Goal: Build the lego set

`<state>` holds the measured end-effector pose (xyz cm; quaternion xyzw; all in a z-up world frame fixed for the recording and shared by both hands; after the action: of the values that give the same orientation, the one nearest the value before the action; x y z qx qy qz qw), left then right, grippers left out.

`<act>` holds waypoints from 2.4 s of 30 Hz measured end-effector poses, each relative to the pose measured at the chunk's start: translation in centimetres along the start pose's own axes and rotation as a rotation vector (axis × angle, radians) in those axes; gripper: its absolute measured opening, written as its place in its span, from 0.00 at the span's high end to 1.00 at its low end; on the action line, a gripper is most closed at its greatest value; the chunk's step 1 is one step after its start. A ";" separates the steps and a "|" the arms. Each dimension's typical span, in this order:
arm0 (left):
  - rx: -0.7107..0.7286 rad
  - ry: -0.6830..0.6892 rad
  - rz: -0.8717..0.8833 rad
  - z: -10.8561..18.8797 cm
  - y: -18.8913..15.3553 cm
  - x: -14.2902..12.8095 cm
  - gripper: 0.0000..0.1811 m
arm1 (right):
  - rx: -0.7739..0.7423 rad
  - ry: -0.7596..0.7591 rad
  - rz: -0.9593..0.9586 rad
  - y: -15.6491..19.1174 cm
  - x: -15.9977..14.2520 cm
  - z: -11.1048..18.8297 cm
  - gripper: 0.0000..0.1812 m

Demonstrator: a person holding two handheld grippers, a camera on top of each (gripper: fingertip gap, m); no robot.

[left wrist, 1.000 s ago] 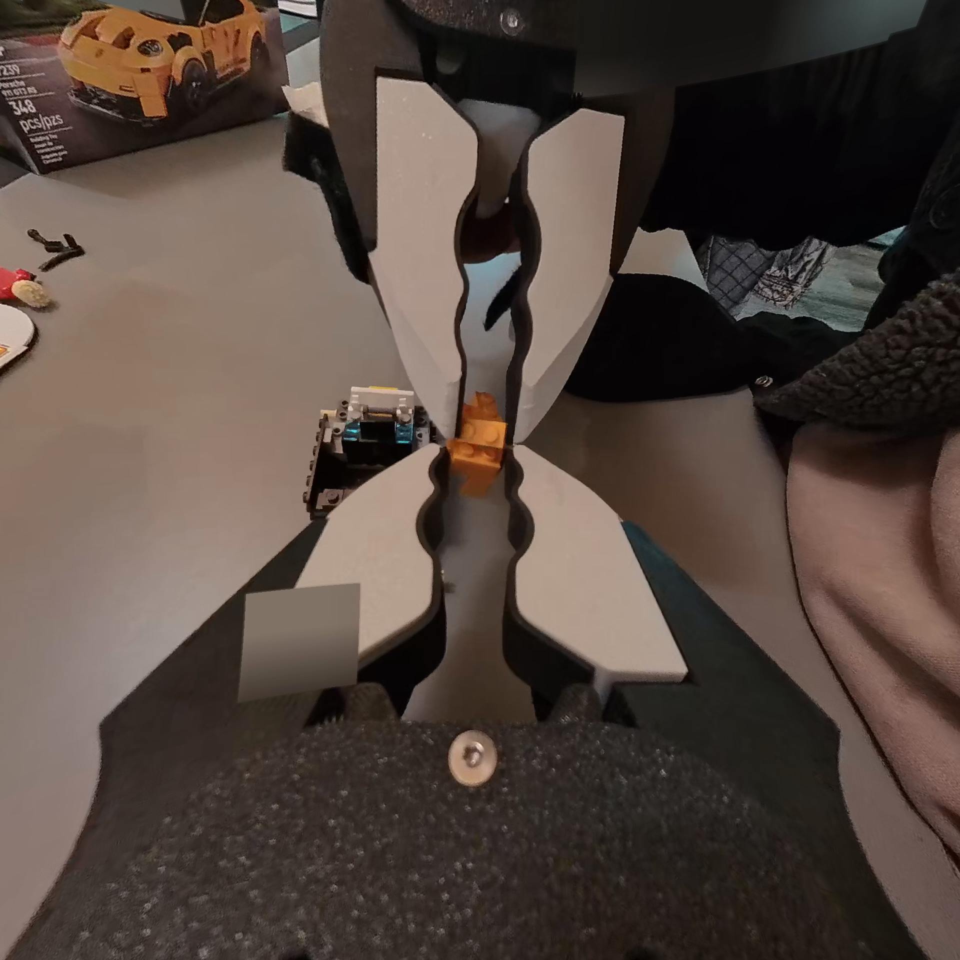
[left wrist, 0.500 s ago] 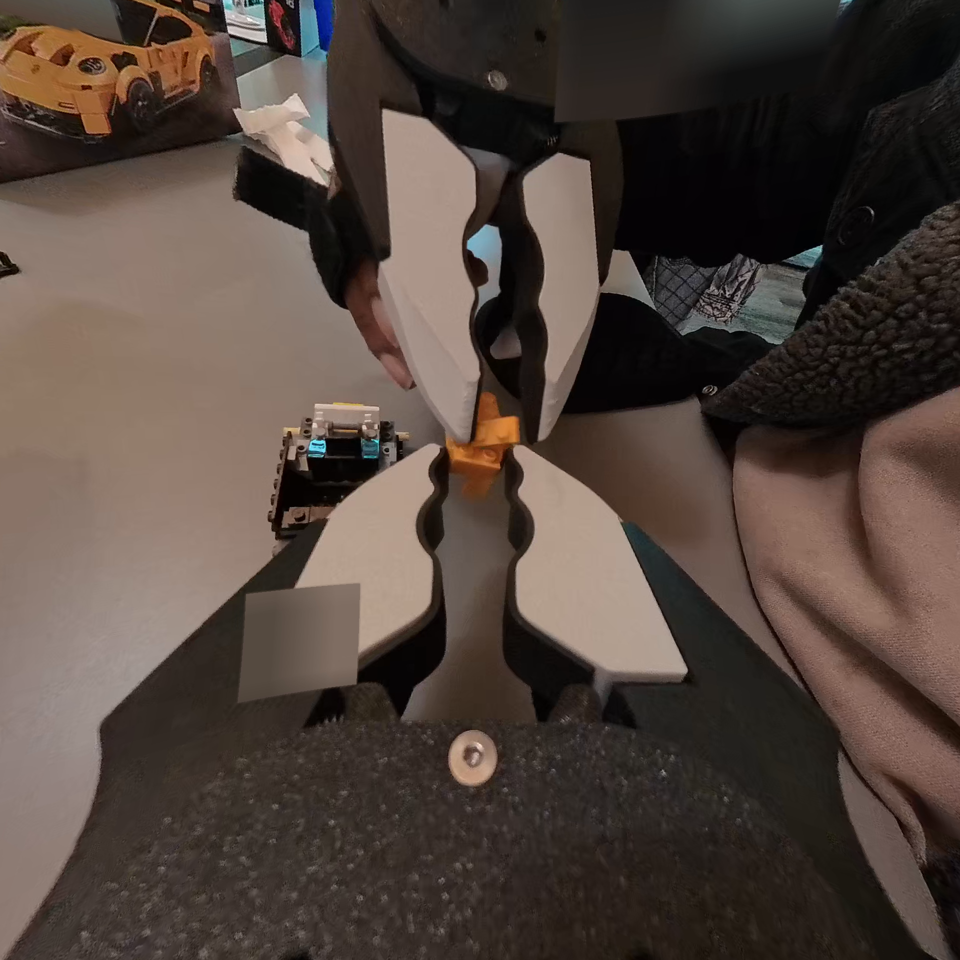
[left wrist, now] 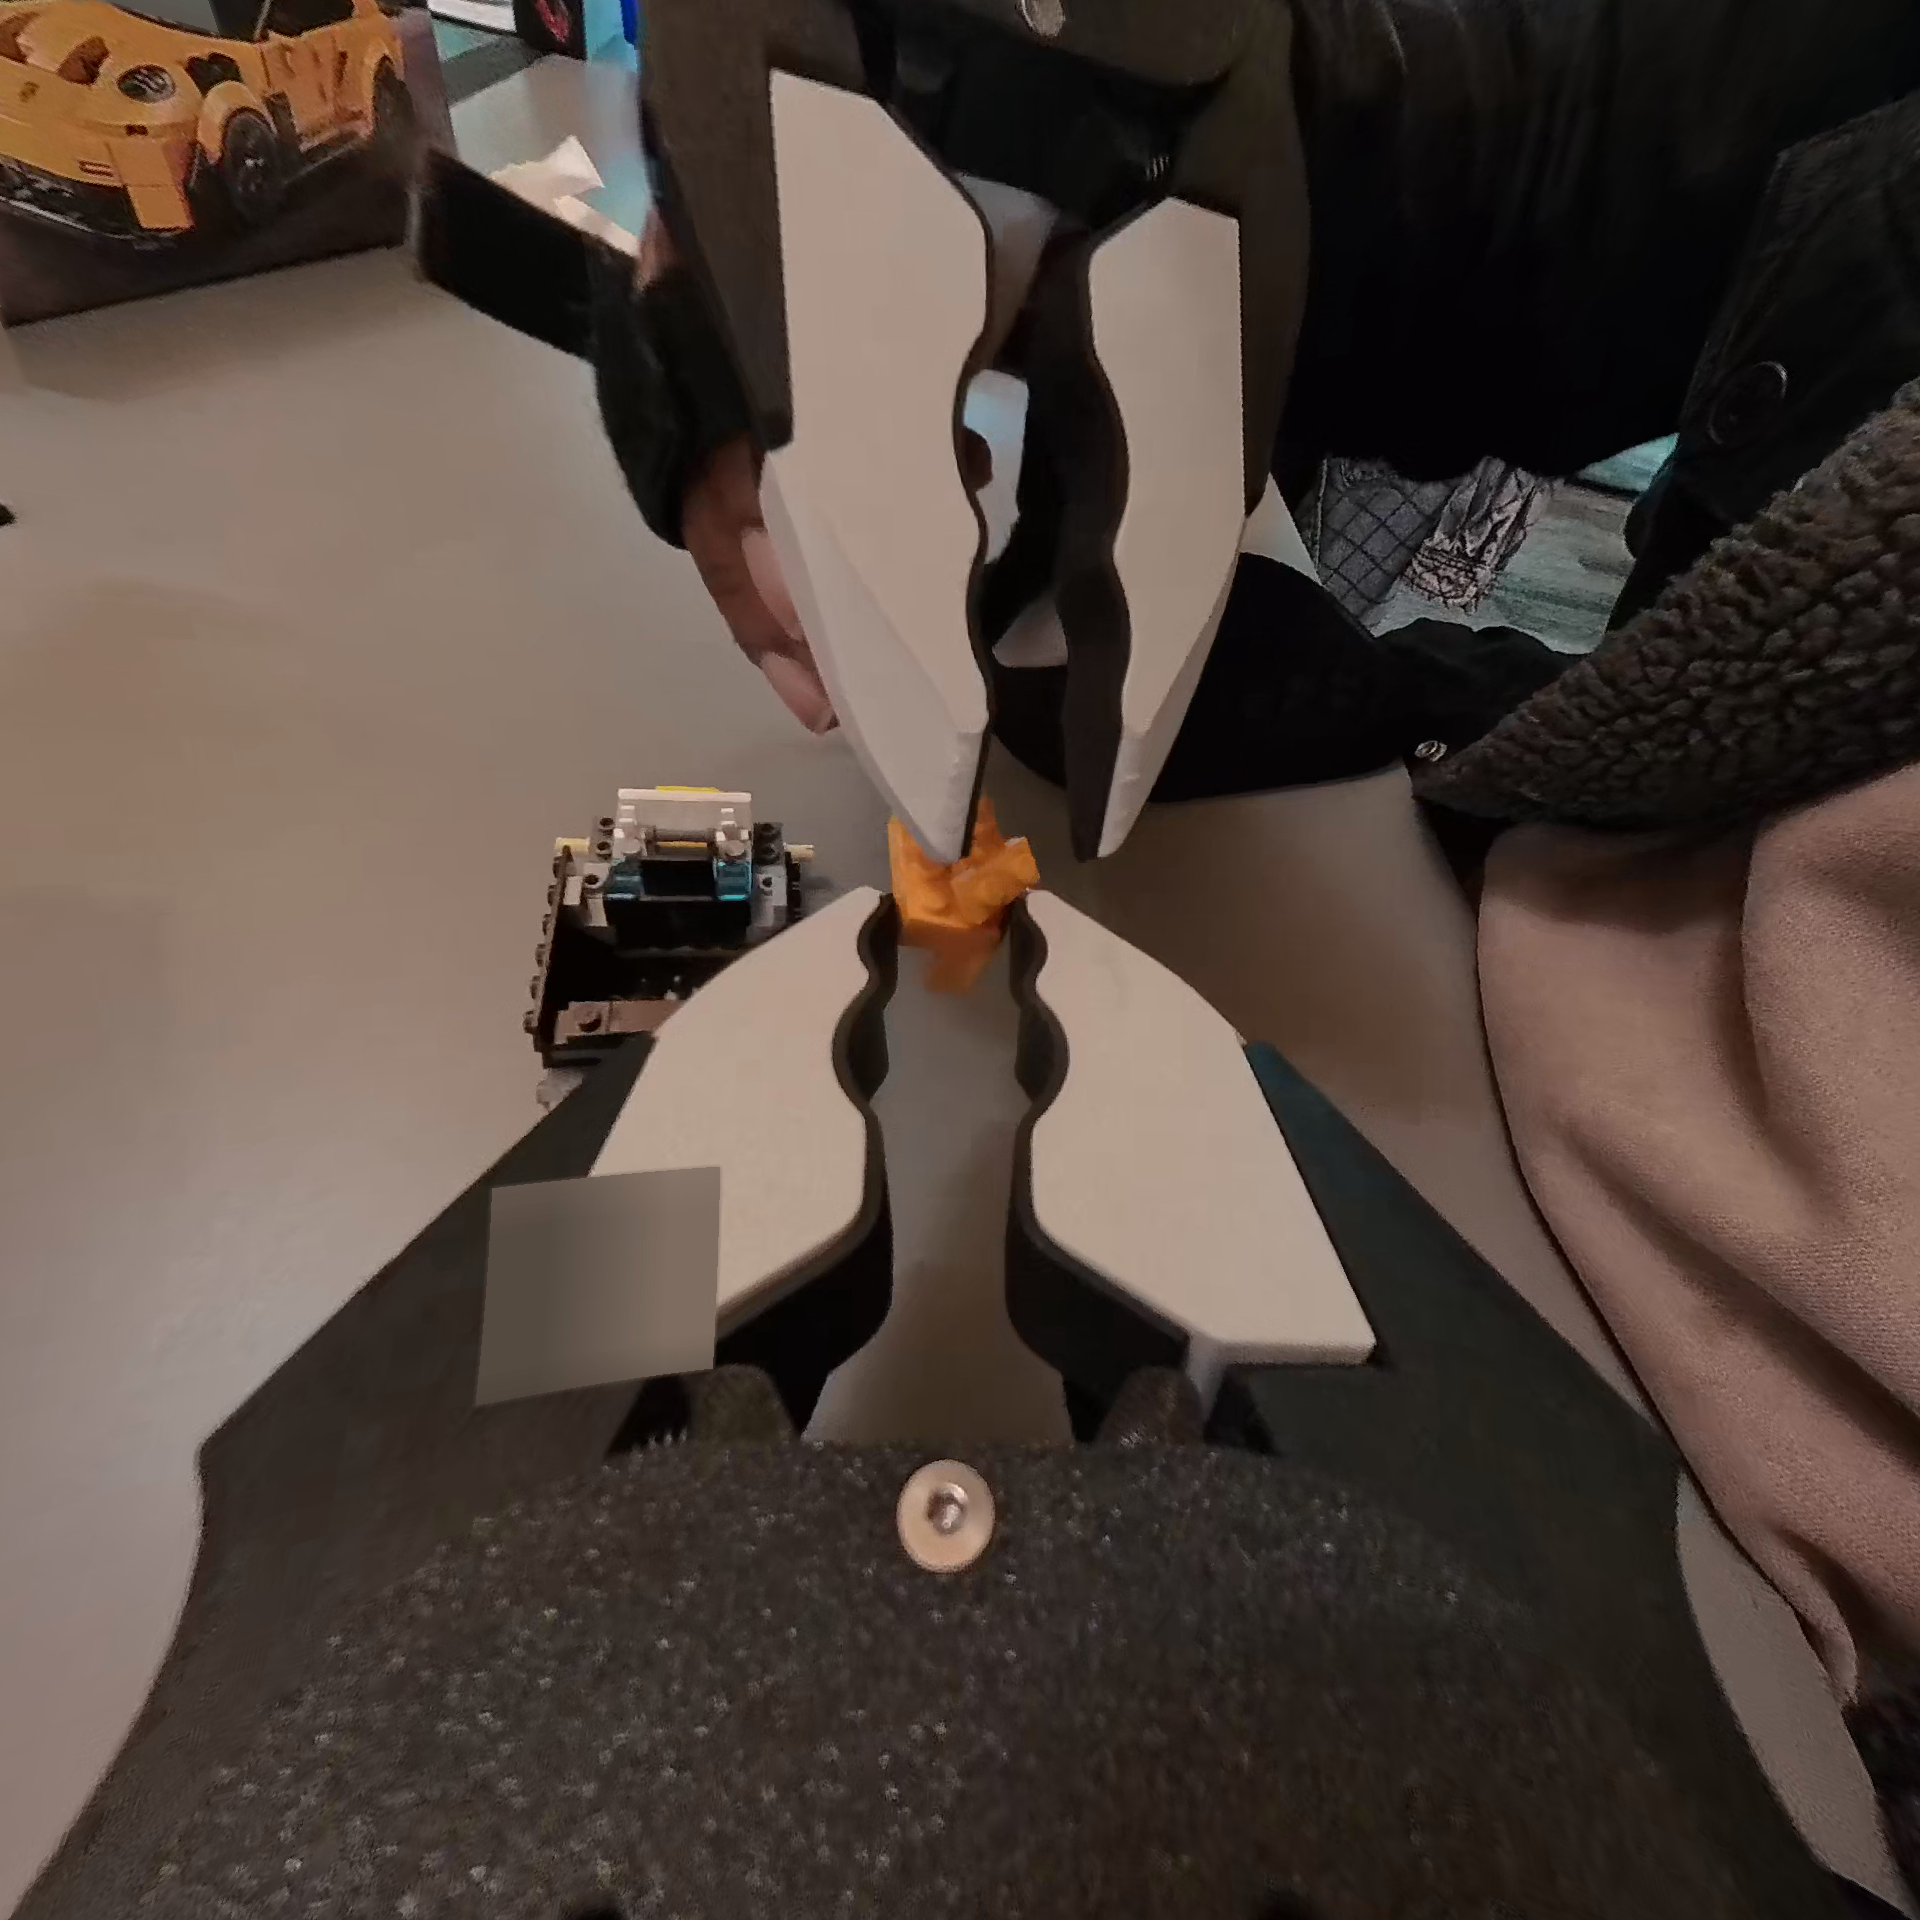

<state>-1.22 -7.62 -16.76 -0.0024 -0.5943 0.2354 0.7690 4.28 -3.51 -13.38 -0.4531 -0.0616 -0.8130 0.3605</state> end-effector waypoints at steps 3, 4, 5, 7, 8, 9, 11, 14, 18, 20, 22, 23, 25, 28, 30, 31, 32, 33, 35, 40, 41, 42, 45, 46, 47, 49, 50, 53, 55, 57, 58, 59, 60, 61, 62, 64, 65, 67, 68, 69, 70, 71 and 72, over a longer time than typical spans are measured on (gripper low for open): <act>-0.009 0.041 -0.002 -0.4 -0.1 -0.4 0.89 | 0.073 0.079 0.040 0.3 0.0 -0.2 0.89; -0.016 0.053 -0.003 -0.5 -0.2 -0.5 0.89 | 0.091 0.112 0.063 0.4 -0.1 -0.3 0.88; -0.022 0.064 -0.003 -0.6 -0.3 -0.6 0.89 | 0.104 0.137 0.085 0.4 -0.1 -0.4 0.88; -0.030 0.082 -0.004 -0.8 -0.4 -0.8 0.89 | 0.129 0.157 0.111 0.6 -0.1 -0.7 0.88; -0.034 0.087 -0.005 -0.9 -0.4 -0.9 0.89 | 0.134 0.164 0.119 0.6 -0.1 -0.9 0.89; -0.036 0.091 -0.005 -0.9 -0.5 -0.9 0.89 | 0.137 0.172 0.127 0.7 -0.3 -1.1 0.90; -0.033 0.095 -0.004 -0.9 -0.5 -0.9 0.89 | 0.143 0.181 0.129 0.9 -0.6 -1.3 0.92; -0.032 0.089 -0.001 -0.8 -0.4 -0.9 0.89 | 0.109 0.132 0.069 0.8 -0.7 -1.2 0.92; -0.010 0.098 -0.027 -0.8 -0.4 -0.8 0.89 | 0.005 -0.038 -0.082 0.3 -0.4 -0.6 0.92; -0.002 0.099 -0.042 -0.9 -0.4 -0.8 0.89 | -0.058 -0.098 -0.141 0.3 -0.6 -0.6 0.92; 0.006 0.100 -0.056 -0.9 -0.4 -0.7 0.89 | -0.099 -0.107 -0.157 0.7 -1.3 -0.9 0.92; 0.013 0.105 -0.065 -0.9 -0.4 -0.7 0.89 | -0.111 -0.124 -0.173 0.8 -1.5 -0.9 0.92; 0.012 0.112 -0.074 -1.0 -0.5 -0.8 0.89 | -0.112 -0.141 -0.195 1.1 -1.7 -0.8 0.92; 0.014 0.112 -0.085 -1.0 -0.6 -0.7 0.89 | -0.119 -0.129 -0.187 1.4 -1.8 -0.7 0.91; 0.016 0.106 -0.087 -1.0 -0.6 -0.6 0.89 | -0.114 -0.124 -0.195 1.4 -1.8 -0.6 0.90; 0.016 0.102 -0.086 -0.9 -0.6 -0.6 0.89 | -0.108 -0.117 -0.194 1.4 -1.9 -0.6 0.89; 0.015 0.099 -0.084 -0.9 -0.6 -0.6 0.89 | -0.104 -0.114 -0.192 1.5 -1.9 -0.5 0.88; 0.015 0.097 -0.083 -0.9 -0.6 -0.5 0.89 | -0.101 -0.112 -0.190 1.5 -1.9 -0.5 0.87; 0.017 0.099 -0.085 -0.9 -0.6 -0.5 0.89 | -0.101 -0.105 -0.184 1.5 -1.9 -0.5 0.87; 0.010 0.072 -0.069 -0.7 -0.5 -0.4 0.89 | -0.117 -0.063 -0.130 1.6 -1.8 -0.2 0.85; 0.007 0.068 -0.065 -0.6 -0.5 -0.4 0.89 | -0.123 -0.053 -0.114 1.6 -1.8 -0.2 0.84; 0.004 0.064 -0.063 -0.6 -0.4 -0.4 0.89 | -0.134 -0.046 -0.092 1.7 -1.7 -0.2 0.84; 0.002 0.054 -0.055 -0.5 -0.4 -0.3 0.89 | -0.155 -0.031 -0.058 1.6 -1.6 -0.1 0.84; 0.002 0.052 -0.054 -0.5 -0.4 -0.3 0.89 | -0.161 -0.034 -0.057 1.5 -1.5 0.0 0.84; 0.002 0.053 -0.054 -0.5 -0.4 -0.3 0.89 | -0.169 -0.036 -0.055 1.4 -1.4 0.1 0.84; 0.003 0.058 -0.056 -0.6 -0.4 -0.3 0.89 | -0.178 -0.037 -0.047 1.3 -1.2 0.3 0.84; 0.003 0.059 -0.057 -0.6 -0.4 -0.3 0.89 | -0.184 -0.041 -0.041 1.3 -1.0 0.5 0.84; 0.008 0.060 -0.058 -0.6 -0.3 -0.3 0.89 | -0.184 -0.049 -0.022 1.6 -0.5 0.7 0.89; 0.012 0.066 -0.063 -0.6 -0.4 -0.4 0.89 | -0.194 -0.051 -0.016 1.7 -0.2 0.6 0.92; 0.013 0.067 -0.070 -0.6 -0.4 -0.3 0.89 | -0.200 -0.030 -0.013 1.8 -0.4 0.1 0.94; 0.014 0.065 -0.071 -0.6 -0.5 -0.2 0.89 | -0.202 -0.011 -0.008 1.8 -0.7 -0.1 0.94; 0.017 0.070 -0.072 -0.6 -0.4 -0.3 0.89 | -0.205 -0.015 -0.009 1.8 -0.8 -0.2 0.94; 0.014 0.071 -0.071 -0.6 -0.4 -0.3 0.89 | -0.201 -0.020 -0.013 1.9 -0.8 -0.3 0.94; 0.009 0.069 -0.070 -0.6 -0.5 -0.3 0.89 | -0.194 -0.025 -0.016 1.9 -0.8 -0.2 0.94; 0.006 0.066 -0.071 -0.6 -0.5 -0.3 0.89 | -0.193 -0.032 -0.014 1.9 -0.7 -0.2 0.93; 0.003 0.057 -0.068 -0.6 -0.5 -0.2 0.89 | -0.187 -0.040 -0.007 1.9 -0.7 -0.1 0.92; 0.005 0.058 -0.069 -0.6 -0.5 -0.2 0.89 | -0.184 -0.040 -0.005 2.0 -0.7 0.0 0.92; 0.005 0.063 -0.072 -0.6 -0.6 -0.2 0.89 | -0.178 -0.045 -0.001 2.1 -0.8 0.0 0.92; 0.003 0.064 -0.072 -0.6 -0.6 -0.2 0.89 | -0.177 -0.047 0.000 2.1 -0.8 0.0 0.92; 0.002 0.062 -0.071 -0.6 -0.6 -0.2 0.89 | -0.178 -0.052 -0.001 2.1 -0.8 0.0 0.91; 0.001 0.058 -0.072 -0.6 -0.6 -0.2 0.89 | -0.179 -0.059 -0.005 2.1 -0.8 0.1 0.91; 0.002 0.055 -0.073 -0.6 -0.6 -0.1 0.89 | -0.179 -0.068 -0.012 2.1 -0.7 0.2 0.91; 0.005 0.054 -0.075 -0.5 -0.6 -0.1 0.89 | -0.180 -0.077 -0.022 2.1 -0.7 0.3 0.90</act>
<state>-0.54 -8.03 -16.82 0.0153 -0.5724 0.2076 0.7931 6.06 -4.54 -14.18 -0.5137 -0.0070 -0.8012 0.3069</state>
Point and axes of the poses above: each gripper's, where its closed fingertips meet, z back along the fingers, x out of its top, y = z × x across the jaws, the point moved 5 cm from there along z, back along the fingers, and after that the axes turned 15 degrees about -x, right-handed, at the moved point
